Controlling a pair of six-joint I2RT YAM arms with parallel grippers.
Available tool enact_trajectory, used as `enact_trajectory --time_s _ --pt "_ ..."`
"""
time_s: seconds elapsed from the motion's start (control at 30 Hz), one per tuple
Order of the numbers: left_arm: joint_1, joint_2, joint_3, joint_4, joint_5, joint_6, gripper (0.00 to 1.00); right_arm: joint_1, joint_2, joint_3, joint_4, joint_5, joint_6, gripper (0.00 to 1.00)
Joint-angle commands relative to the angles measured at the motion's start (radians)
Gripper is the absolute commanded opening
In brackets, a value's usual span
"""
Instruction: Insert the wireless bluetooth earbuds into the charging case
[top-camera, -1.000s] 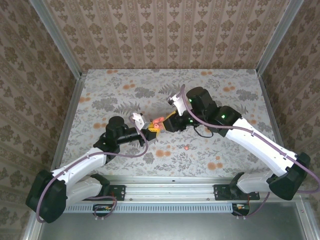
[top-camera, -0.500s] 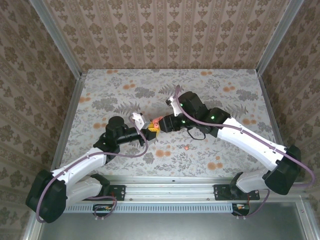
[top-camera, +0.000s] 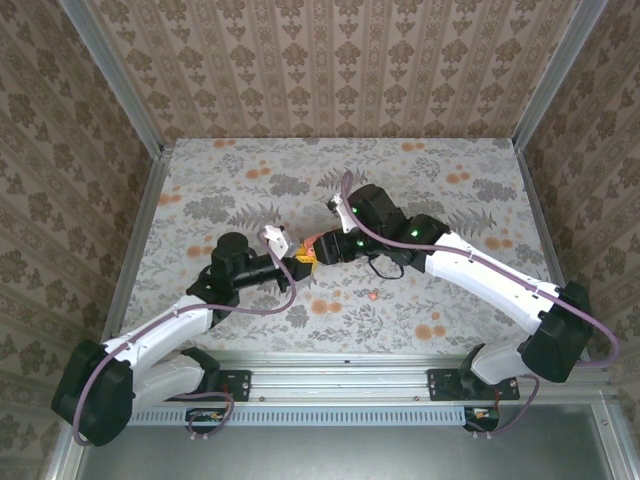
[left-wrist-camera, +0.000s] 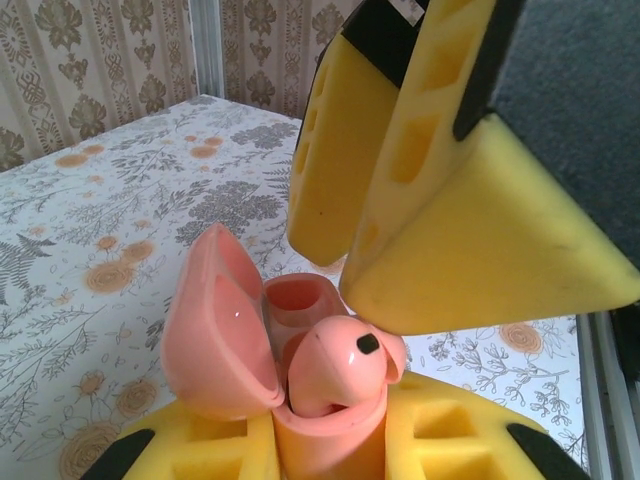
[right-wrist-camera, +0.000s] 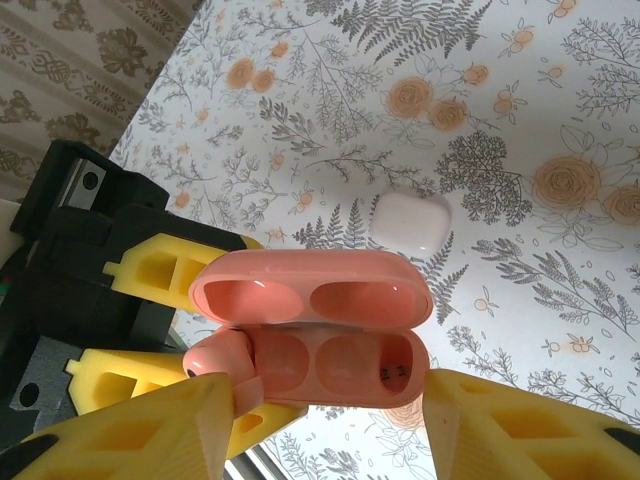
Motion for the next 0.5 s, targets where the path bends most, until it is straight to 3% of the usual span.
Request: enact_trajectory --time_s 0.0,0.3,0.47 --pt "0.000 -0.019 0.004 0.038 0.009 -0.006 0.04 0.004 0.013 -0.018 0.013 0.002 0.019 0.54" --pt "0.000 -0.037 -0.003 0.034 0.010 -0.009 0.04 -0.007 -0.019 -0.041 0.033 0.113 0.075 0.54" --pt "0.000 -0.041 -0.012 0.041 0.010 -0.013 0.04 -0.015 -0.072 -0.061 0.090 0.091 0.073 0.54"
